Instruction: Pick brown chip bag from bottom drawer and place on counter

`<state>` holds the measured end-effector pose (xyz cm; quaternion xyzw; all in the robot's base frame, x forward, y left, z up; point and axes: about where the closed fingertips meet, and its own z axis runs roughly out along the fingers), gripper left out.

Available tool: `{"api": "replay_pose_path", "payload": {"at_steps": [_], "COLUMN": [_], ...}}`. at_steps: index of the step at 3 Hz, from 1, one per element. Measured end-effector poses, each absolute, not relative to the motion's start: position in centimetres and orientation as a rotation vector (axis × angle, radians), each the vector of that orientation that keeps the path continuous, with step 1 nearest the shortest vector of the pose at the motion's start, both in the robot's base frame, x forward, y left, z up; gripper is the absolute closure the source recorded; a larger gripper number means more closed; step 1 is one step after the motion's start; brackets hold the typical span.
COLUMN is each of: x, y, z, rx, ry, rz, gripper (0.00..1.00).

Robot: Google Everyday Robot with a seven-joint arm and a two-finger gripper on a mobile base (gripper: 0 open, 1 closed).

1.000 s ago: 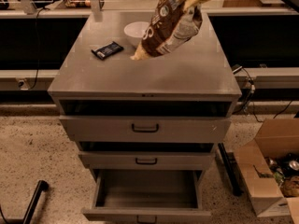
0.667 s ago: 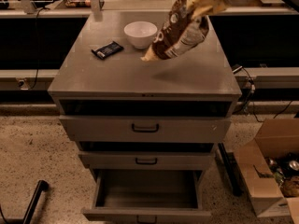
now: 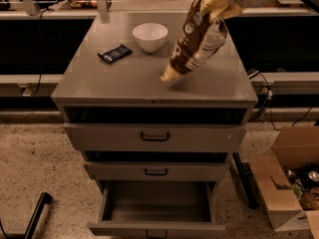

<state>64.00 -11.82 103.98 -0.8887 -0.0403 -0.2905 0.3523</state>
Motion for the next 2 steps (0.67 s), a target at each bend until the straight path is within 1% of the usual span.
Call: {"api": "replay_pose_path", "payload": {"at_steps": [1,2], "x": [64.09,64.17], "y": [-11.55,-11.33], "z": [103.84,103.72], "rx": [-2.299,-2.298], "ry": [-0.108,-0.111], "rz": [-0.748,-0.745], "gripper": [0.12,0.0]}}
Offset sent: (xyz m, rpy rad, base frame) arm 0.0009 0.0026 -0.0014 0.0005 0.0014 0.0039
